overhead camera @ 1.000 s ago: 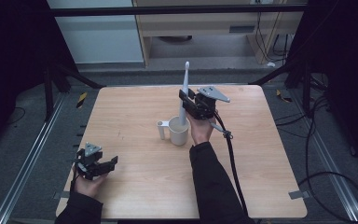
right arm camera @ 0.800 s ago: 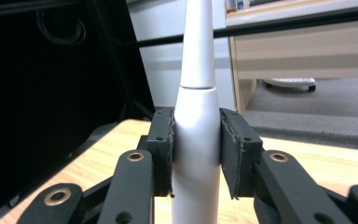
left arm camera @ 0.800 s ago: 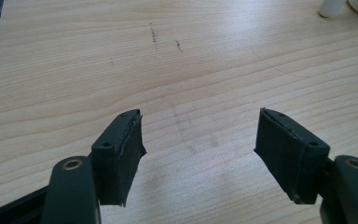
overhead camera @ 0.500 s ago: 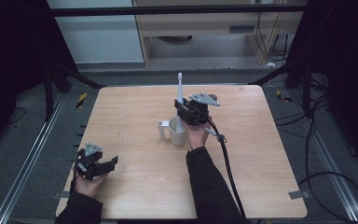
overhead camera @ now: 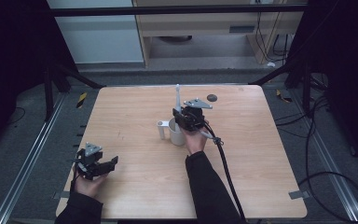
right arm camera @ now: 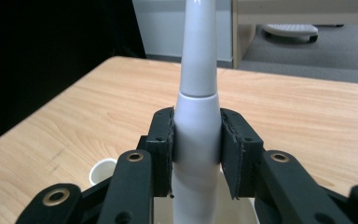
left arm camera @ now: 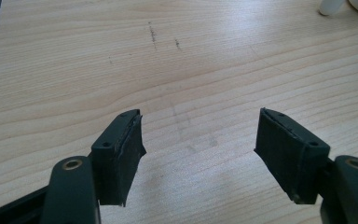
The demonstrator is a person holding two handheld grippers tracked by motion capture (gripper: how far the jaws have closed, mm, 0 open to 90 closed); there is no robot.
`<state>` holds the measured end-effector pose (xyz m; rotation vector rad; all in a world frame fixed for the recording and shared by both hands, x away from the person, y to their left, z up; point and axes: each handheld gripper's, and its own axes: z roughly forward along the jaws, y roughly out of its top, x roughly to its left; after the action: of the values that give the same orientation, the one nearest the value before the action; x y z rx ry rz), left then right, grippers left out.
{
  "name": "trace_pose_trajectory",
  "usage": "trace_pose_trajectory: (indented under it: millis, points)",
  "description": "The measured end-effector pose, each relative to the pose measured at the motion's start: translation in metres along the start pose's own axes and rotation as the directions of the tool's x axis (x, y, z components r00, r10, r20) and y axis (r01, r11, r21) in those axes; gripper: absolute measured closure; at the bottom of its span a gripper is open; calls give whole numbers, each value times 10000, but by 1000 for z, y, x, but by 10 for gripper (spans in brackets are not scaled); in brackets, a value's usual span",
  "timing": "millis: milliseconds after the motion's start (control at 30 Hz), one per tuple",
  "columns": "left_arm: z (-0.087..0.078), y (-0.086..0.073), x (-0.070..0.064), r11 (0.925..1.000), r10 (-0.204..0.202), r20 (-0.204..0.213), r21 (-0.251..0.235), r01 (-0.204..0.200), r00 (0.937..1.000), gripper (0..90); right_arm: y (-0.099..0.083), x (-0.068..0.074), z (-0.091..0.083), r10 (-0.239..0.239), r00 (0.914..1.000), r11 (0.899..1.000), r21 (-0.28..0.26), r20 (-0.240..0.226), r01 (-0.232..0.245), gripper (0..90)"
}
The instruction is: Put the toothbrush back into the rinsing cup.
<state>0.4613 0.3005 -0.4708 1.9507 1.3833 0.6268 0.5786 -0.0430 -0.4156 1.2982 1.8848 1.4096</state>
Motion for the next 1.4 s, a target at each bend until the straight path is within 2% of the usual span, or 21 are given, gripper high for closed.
trace_pose_trajectory:
  millis: [200, 333, 467, 633, 767, 967, 1000, 1100, 1167, 1400]
  points:
    - [0, 0, 0, 10000, 11, 4, 3, -11, 10000, 305, -3, 0, 3, -287, 9995, 9982, 525, 94, 281, 669]
    - [0, 0, 0, 10000, 7, 4, 0, -7, 10000, 304, -4, -2, 3, -293, 9995, 9966, 769, 112, 284, 666]
    - [0, 0, -1, 10000, 20, 7, 3, -20, 10000, 305, -3, -2, 3, -290, 9995, 9961, 837, 104, 280, 663]
    - [0, 0, -1, 10000, 21, 3, 7, -21, 10000, 304, 0, -3, -1, -322, 9994, 9979, 571, 91, 316, 613]
    - [0, 0, -1, 10000, 36, -1, 11, -36, 10000, 304, 1, -4, -4, -354, 9993, 9975, 613, 125, 346, 606]
    - [0, 0, -1, 10000, 46, 14, 33, -46, 10000, 304, -2, -5, -7, -502, 9983, 9969, 626, 305, 482, 535]
    - [0, 0, -1, 10000, 51, 11, 38, -51, 10000, 304, -3, -5, -10, -678, 9969, 9961, 588, 403, 654, 490]
    - [0, 0, -2, 10000, 54, 4, 20, -54, 10000, 304, -4, -6, -15, -761, 9959, 9959, 519, 485, 736, 445]
    - [0, 0, -2, 10000, 61, 2, 29, -61, 10000, 304, -5, -7, -16, -736, 9962, 9961, 519, 466, 711, 431]
    - [0, 0, -2, 10000, 49, -6, 32, -49, 10000, 303, -3, -6, -28, -1142, 9916, 9916, 683, 605, 1101, 359]
